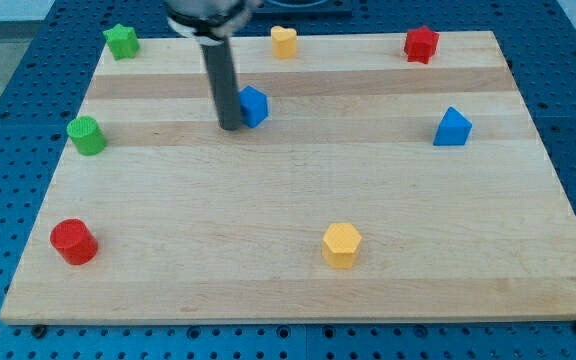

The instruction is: Slide the cube above the hexagon

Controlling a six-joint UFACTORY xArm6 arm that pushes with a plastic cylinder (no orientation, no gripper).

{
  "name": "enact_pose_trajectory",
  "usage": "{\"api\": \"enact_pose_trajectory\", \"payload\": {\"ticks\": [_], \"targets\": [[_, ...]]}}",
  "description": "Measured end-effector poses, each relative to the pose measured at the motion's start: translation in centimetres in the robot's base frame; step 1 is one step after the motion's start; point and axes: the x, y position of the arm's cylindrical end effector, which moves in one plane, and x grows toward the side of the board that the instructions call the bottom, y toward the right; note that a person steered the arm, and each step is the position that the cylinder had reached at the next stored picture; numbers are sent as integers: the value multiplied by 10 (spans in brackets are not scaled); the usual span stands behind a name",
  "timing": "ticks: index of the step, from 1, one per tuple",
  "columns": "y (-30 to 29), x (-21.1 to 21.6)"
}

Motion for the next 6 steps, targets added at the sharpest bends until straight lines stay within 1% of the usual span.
{"api": "enact_pose_trajectory", "payload": {"ticks": [1,2,3,4,5,6], "targets": [[-14,-11],[-49,-45],[-57,-73],[-27,-68],[24,-33],[65,16]]}}
